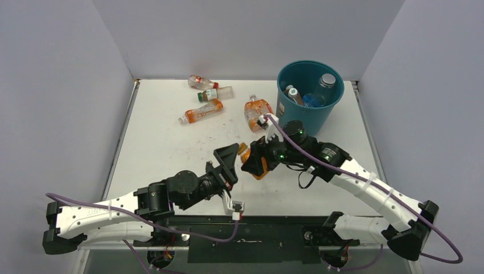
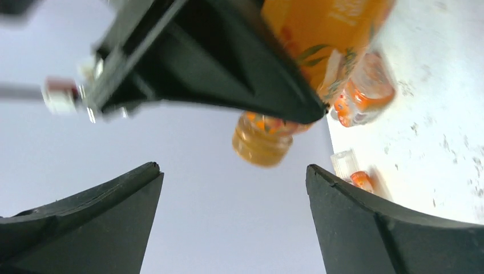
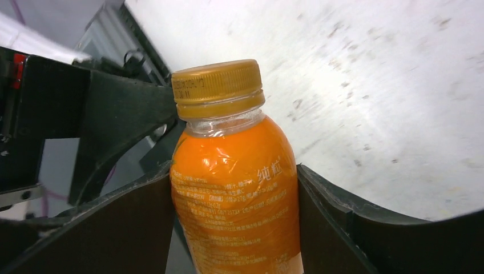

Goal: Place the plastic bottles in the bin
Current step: Place the plastic bottle in the trash bin.

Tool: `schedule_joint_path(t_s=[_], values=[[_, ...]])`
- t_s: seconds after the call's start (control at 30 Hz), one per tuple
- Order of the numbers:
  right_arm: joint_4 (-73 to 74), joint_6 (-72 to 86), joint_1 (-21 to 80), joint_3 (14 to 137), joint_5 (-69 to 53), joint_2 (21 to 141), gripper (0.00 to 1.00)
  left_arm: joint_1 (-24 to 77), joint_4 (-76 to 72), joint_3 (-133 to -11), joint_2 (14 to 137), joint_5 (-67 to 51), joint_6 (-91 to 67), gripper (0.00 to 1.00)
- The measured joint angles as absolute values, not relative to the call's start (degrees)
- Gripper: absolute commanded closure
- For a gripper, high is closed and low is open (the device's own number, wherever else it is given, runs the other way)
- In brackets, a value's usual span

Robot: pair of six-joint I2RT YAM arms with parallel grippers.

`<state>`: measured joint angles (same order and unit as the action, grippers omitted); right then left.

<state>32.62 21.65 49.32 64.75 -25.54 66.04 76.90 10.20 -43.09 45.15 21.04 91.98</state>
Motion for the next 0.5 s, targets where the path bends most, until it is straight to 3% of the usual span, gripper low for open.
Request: schedule_joint_path(t_s=[0.2,0.3,0.5], values=[[24.01,21.76,48.69,61.12,-11.05,51.79,0.48,75.00,-3.40,-43.20,44.40,27.77,75.37,0.04],[13.15,22.59,48.69,55.92,-3.92,42.59,0.48,74.04,-2.39,-45.95,44.73,29.50,56.01,0.04],[-5.17,25.74,48.69,49.45,1.83,39.16,0.47,62.63,-6.92,-47.37,43.31,12.32,13.37,0.04]])
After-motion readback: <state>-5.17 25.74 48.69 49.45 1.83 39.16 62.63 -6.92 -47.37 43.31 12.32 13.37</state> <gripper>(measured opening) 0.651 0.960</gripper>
